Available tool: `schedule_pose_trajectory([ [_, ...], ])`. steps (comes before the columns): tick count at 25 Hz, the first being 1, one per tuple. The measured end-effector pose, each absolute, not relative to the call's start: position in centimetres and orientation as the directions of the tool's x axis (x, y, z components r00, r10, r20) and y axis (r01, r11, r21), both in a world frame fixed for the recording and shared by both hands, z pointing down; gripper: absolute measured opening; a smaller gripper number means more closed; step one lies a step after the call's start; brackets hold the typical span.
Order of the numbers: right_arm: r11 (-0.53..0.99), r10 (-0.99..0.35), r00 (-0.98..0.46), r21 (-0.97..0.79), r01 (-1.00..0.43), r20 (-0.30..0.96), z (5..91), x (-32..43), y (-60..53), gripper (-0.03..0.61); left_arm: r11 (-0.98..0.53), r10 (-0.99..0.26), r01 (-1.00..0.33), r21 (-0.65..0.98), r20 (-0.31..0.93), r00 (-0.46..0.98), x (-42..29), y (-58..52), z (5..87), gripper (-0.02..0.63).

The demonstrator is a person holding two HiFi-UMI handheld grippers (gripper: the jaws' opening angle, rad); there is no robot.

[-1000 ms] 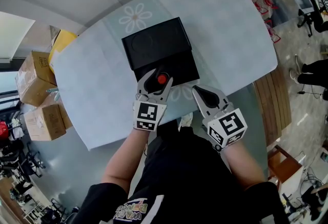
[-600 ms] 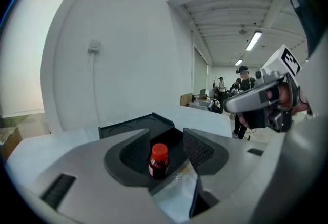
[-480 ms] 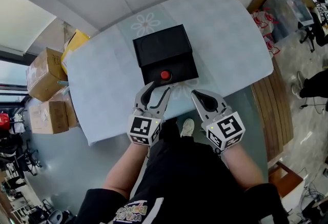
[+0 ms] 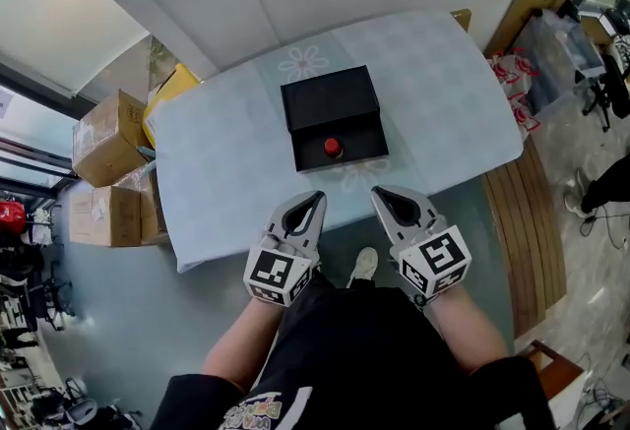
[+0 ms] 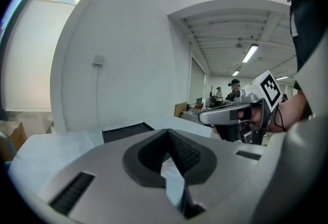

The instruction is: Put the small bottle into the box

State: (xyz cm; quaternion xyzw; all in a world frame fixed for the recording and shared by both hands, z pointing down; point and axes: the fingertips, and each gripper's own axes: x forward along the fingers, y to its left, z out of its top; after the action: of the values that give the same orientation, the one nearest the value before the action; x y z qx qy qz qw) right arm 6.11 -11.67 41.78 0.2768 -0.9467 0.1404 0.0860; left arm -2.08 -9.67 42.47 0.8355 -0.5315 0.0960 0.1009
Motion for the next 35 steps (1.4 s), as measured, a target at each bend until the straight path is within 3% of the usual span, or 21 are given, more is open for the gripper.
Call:
schedule_pose_trajectory([
  [8, 0.813, -0.496, -0.836, -0.213, -0.542, 0.237, 41.3, 3.6, -9.0, 0.009, -0.54, -0.795, -0.838, 0.077, 0.283, 0.537, -1.6, -5.2, 42.1, 0.009],
  [35, 0.677, -0.642, -0.701, -0.199, -0.708, 0.311, 42.1, -3.1, 3.2, 0.009, -0.69, -0.685, -0.713, 0.126, 0.205, 0.699, -9.0, 4.6, 41.0, 0.008],
])
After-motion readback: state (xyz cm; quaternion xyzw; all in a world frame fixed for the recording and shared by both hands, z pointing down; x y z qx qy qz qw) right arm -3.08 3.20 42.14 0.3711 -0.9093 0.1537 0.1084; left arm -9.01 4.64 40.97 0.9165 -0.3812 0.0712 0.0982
